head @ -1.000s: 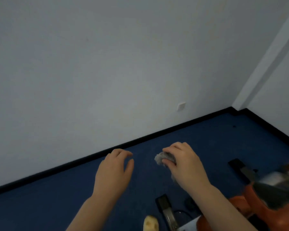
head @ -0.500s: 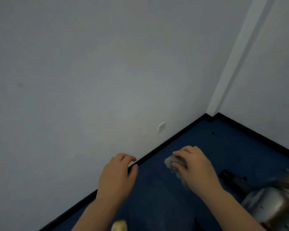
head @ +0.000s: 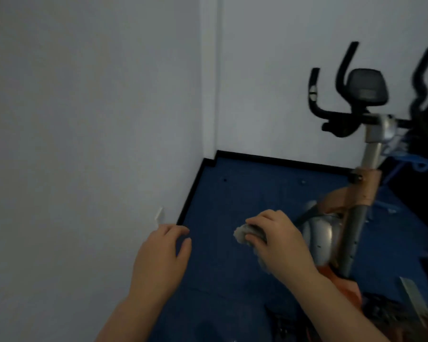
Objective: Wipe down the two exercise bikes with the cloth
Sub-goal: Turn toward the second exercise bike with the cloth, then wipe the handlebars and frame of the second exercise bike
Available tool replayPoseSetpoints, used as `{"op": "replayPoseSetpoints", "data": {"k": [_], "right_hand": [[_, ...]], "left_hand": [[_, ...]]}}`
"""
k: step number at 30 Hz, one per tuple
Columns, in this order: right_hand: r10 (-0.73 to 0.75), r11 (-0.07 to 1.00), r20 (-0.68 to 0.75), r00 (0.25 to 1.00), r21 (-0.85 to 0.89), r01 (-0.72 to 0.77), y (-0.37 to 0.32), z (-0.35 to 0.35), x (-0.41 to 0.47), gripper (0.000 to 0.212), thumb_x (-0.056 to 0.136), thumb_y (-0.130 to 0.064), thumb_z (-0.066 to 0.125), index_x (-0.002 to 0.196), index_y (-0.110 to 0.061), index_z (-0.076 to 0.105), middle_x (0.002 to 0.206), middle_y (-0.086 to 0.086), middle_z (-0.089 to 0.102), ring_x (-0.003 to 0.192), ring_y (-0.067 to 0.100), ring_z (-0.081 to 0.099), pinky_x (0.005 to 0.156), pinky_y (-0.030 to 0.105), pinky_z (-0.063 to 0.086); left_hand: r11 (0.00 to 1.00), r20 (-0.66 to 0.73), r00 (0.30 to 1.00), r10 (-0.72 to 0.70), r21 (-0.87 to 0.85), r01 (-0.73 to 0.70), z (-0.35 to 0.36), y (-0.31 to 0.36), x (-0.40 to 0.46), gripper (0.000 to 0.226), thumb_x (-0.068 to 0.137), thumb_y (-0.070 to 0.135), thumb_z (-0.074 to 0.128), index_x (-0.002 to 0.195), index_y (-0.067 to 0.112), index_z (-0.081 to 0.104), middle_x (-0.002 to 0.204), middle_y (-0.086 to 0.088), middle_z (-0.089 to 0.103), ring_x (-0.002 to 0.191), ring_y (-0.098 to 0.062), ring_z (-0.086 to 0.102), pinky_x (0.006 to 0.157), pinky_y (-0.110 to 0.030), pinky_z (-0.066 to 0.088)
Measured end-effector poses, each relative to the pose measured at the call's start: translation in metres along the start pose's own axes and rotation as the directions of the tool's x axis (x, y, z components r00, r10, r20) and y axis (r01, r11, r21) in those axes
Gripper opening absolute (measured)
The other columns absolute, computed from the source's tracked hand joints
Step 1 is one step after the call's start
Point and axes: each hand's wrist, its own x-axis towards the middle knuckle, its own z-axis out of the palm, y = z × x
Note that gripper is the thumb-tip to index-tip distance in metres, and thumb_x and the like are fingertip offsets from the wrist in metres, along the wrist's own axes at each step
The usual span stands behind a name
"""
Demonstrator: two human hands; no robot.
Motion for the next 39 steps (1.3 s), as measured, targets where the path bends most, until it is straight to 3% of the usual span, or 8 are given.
{"op": "replayPoseSetpoints", "data": {"k": [5,9,12,21,27,31,34,39], "right_hand": [[0.241,0.966,-0.059,0.969,-0.079,-0.245,0.043,-0.016,0.005,0.023,0.085,-0.026,0.065,0.108,-0.023,0.064,0.099,-0.015,0.051,0.1,0.008,0.046,0.079,0.02,0.04],[0.333,0.933,-0.077,0.94,-0.114,-0.341,0.071,-0.019,0.019,0.026,0.084,-0.026,0.066,0.11,-0.023,0.064,0.101,-0.013,0.053,0.102,0.009,0.048,0.083,0.018,0.038],[0.367,0.917,-0.114,0.923,-0.12,-0.38,0.098,-0.02,0.042,0.026,0.086,-0.028,0.063,0.112,-0.025,0.063,0.105,-0.013,0.054,0.099,0.002,0.04,0.081,0.013,0.029],[0.445,0.858,-0.283,0.85,-0.138,-0.495,0.207,-0.074,0.129,0.026,0.083,-0.028,0.067,0.109,-0.025,0.065,0.103,-0.015,0.057,0.099,0.004,0.046,0.081,0.013,0.032],[0.506,0.81,-0.436,0.744,-0.056,-0.583,0.259,-0.105,0.186,0.027,0.081,-0.021,0.07,0.108,-0.019,0.067,0.103,-0.008,0.061,0.102,0.01,0.049,0.079,0.012,0.031],[0.442,0.839,-0.601,0.666,0.014,-0.544,0.278,-0.122,0.241,0.026,0.081,-0.021,0.071,0.107,-0.017,0.067,0.099,-0.005,0.061,0.096,0.01,0.053,0.082,0.015,0.037],[0.454,0.834,-0.652,0.608,0.069,-0.548,0.294,-0.126,0.285,0.024,0.081,-0.023,0.071,0.104,-0.018,0.065,0.102,-0.005,0.06,0.094,0.007,0.055,0.084,0.019,0.044],[0.565,0.785,-0.605,0.561,0.184,-0.592,0.313,-0.098,0.329,0.014,0.081,-0.024,0.07,0.095,-0.021,0.069,0.096,-0.01,0.063,0.093,0.004,0.057,0.085,0.025,0.049]], "left_hand": [[0.983,0.142,0.973,0.182,-0.068,-0.174,0.038,0.023,0.052,0.024,0.091,0.034,0.051,0.112,0.028,0.062,0.116,0.016,0.055,0.101,-0.007,0.056,0.085,-0.025,0.046],[0.962,0.186,0.945,0.268,-0.104,-0.252,0.064,0.043,0.098,0.024,0.091,0.036,0.049,0.111,0.03,0.061,0.116,0.017,0.055,0.1,-0.007,0.054,0.085,-0.03,0.048],[0.95,0.226,0.923,0.312,-0.109,-0.294,0.087,0.061,0.139,0.024,0.092,0.038,0.047,0.112,0.033,0.059,0.117,0.02,0.052,0.096,-0.005,0.053,0.082,-0.026,0.046],[0.884,0.234,0.853,0.466,-0.164,-0.438,0.156,0.166,0.274,0.025,0.093,0.041,0.045,0.114,0.036,0.057,0.116,0.024,0.05,0.103,0.001,0.048,0.088,-0.021,0.043],[0.859,0.291,0.811,0.508,-0.24,-0.452,0.189,0.207,0.338,0.024,0.093,0.039,0.047,0.114,0.035,0.058,0.116,0.024,0.05,0.098,-0.003,0.052,0.085,-0.024,0.046],[0.846,0.277,0.812,0.514,-0.321,-0.426,0.212,0.23,0.386,0.023,0.093,0.035,0.048,0.113,0.034,0.059,0.114,0.023,0.053,0.097,-0.003,0.054,0.08,-0.021,0.045],[0.779,0.282,0.744,0.606,-0.399,-0.484,0.231,0.255,0.42,0.025,0.094,0.033,0.046,0.115,0.031,0.059,0.115,0.022,0.053,0.102,0.002,0.052,0.082,-0.019,0.044],[0.671,0.307,0.617,0.724,-0.519,-0.53,0.254,0.294,0.47,0.03,0.096,0.037,0.038,0.122,0.035,0.052,0.118,0.024,0.051,0.106,0.005,0.049,0.088,-0.019,0.042]]}}
